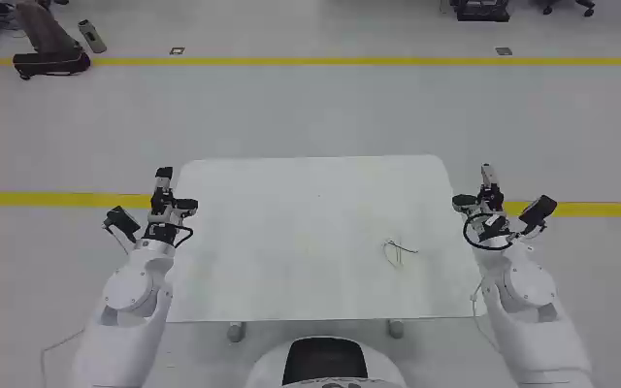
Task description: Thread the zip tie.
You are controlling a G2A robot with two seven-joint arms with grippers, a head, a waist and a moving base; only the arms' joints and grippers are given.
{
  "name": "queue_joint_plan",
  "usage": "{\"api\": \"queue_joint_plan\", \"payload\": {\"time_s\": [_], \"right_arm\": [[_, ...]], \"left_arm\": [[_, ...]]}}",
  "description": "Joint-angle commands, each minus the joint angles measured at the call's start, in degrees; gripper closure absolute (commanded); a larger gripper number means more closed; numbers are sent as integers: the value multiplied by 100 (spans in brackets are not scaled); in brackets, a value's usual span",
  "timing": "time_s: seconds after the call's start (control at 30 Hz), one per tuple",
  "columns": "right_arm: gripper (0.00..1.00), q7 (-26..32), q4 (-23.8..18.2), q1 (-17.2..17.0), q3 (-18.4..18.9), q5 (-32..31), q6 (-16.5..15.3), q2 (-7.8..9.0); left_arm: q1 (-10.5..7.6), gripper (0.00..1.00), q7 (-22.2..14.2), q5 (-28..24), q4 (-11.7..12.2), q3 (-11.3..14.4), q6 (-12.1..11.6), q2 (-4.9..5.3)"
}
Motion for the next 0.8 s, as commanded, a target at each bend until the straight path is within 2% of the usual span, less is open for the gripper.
{"api": "queue_joint_plan", "payload": {"time_s": [0.0,0.17,0.2,0.23,0.27,0.6,0.63,0.67,0.77], "right_arm": [[0,210,-10,28,-4,-394,-24,18],[0,1301,102,230,-54,-1300,56,100],[0,1658,146,244,-98,-1511,190,126],[0,2079,128,283,-125,-1774,162,159],[0,2415,190,296,-79,-2191,7,203],[0,2415,190,296,-79,-2191,7,203],[0,2564,117,333,-117,-2423,-61,220],[0,2924,101,439,-167,-2949,-142,262],[0,3552,226,739,-266,-3525,-81,318]], "left_arm": [[0,0,0,0,0,0,0,0],[0,0,0,0,0,0,0,0],[0,0,0,0,0,0,0,0],[0,0,0,0,0,0,0,0],[0,0,0,0,0,0,0,0],[0,0,0,0,0,0,0,0],[0,0,0,0,0,0,0,0],[0,0,0,0,0,0,0,0],[0,0,0,0,0,0,0,0]]}}
